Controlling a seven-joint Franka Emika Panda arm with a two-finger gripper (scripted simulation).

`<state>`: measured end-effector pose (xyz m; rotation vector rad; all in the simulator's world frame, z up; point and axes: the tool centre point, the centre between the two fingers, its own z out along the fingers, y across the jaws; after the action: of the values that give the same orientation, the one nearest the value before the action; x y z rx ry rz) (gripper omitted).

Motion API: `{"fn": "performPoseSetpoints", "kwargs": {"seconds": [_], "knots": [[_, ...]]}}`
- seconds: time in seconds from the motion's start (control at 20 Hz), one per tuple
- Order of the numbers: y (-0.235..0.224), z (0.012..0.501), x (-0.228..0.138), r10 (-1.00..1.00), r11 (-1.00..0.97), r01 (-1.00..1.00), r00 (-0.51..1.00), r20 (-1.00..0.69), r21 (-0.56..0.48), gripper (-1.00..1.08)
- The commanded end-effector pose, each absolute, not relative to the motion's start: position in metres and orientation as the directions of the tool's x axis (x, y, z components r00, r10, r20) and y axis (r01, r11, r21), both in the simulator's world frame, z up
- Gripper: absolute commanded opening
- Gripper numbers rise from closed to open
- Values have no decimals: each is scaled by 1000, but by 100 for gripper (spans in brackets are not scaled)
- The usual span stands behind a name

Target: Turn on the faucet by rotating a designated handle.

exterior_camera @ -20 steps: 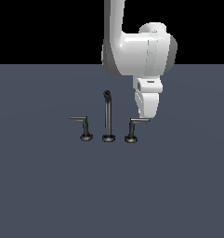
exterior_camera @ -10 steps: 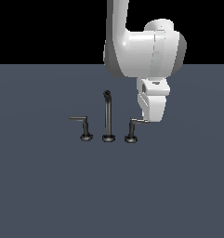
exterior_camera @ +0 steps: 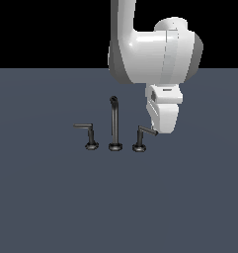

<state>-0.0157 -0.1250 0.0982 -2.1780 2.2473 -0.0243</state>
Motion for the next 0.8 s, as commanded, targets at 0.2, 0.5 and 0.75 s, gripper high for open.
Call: {"fn": "performPoseSetpoints", "kwargs": {"seconds": [0.2,0.5,0.75], "knots": [[-119,98,-45,-999,34,-999,-34,0,-1,-100],[-111,98,-49,-999,39,-999,-39,2,-7,-100],[-91,98,-60,-999,37,-999,-37,1,-3,-100]]}}
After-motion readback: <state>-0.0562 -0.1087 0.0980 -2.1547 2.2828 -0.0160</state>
